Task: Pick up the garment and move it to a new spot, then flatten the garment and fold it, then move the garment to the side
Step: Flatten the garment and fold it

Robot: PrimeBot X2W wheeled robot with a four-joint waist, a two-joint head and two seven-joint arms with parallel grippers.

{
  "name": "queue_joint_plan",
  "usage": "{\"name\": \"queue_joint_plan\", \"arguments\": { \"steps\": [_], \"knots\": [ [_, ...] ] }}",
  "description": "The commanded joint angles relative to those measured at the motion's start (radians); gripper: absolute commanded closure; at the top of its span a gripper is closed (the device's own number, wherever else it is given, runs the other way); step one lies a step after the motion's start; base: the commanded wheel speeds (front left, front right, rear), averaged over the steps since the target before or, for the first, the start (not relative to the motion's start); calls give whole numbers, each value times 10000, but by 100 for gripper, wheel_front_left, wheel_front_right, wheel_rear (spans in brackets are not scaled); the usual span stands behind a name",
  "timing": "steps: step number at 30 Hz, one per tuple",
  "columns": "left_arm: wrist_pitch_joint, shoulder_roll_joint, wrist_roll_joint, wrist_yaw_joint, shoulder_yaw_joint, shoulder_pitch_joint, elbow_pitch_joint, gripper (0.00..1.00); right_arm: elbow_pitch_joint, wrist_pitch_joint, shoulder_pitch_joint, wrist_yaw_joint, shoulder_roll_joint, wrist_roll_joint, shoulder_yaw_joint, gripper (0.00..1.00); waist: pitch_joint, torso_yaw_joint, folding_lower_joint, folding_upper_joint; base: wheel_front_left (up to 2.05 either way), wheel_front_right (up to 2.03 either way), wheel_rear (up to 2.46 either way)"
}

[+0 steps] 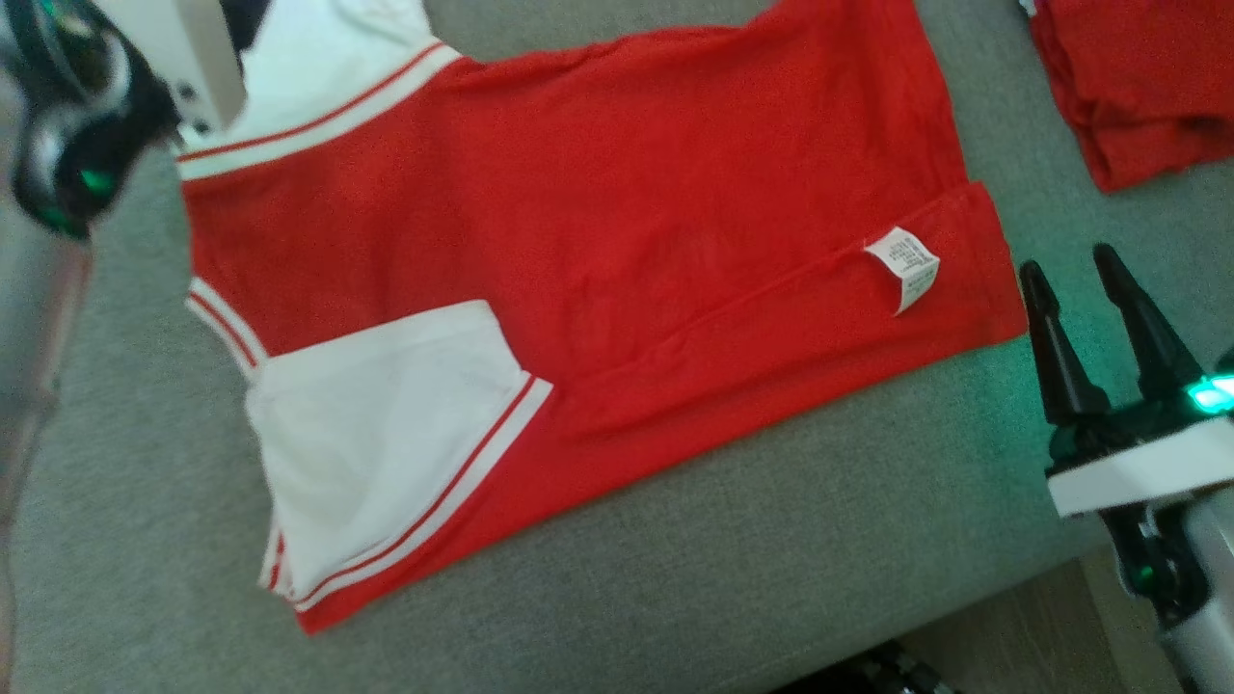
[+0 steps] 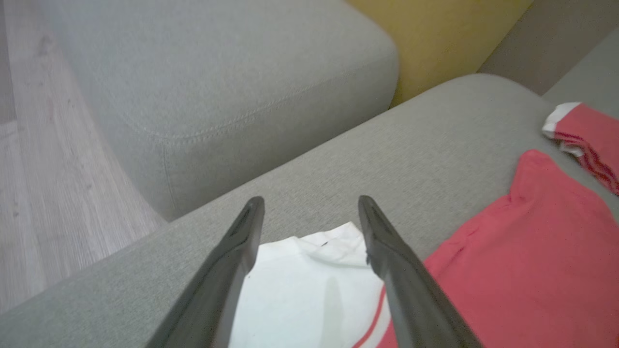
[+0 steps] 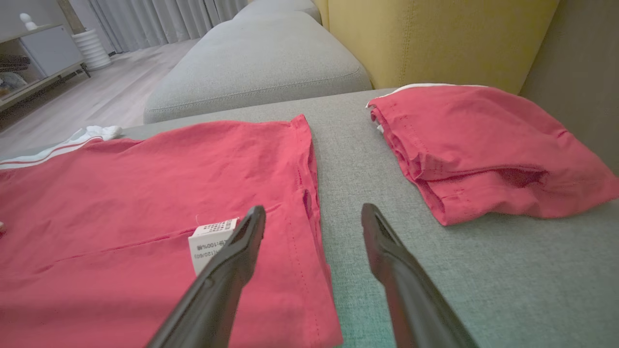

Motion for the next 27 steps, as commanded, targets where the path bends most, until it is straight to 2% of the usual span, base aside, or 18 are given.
{"name": "queue_joint_plan", "arguments": {
  "steps": [1,6,11,18,27],
  "knots": [
    [178,408,-11,-38,300,-469,-190,0,-259,-124,9,-7,-214,-42,109,0,435,-337,-2,0,0,0,0],
    [1387,699,187,-50,-35,-1615,885,0,-117,-128,-387,-7,-121,7,468,0,1041,-671,-2,0,0,0,0],
    [2088,1324,922,119,-400,-2245,1622,0,-4,-133,-741,-7,-23,143,756,0,1518,-942,-2,0,0,0,0],
    [2402,1665,689,292,-208,-2140,2114,0,213,-136,-949,-7,92,216,852,0,1610,-1071,-2,0,0,0,0],
    [2435,1784,220,357,148,-2200,1599,0,386,-136,-922,-7,136,214,751,0,1527,-956,-2,0,0,0,0]
  ]
}}
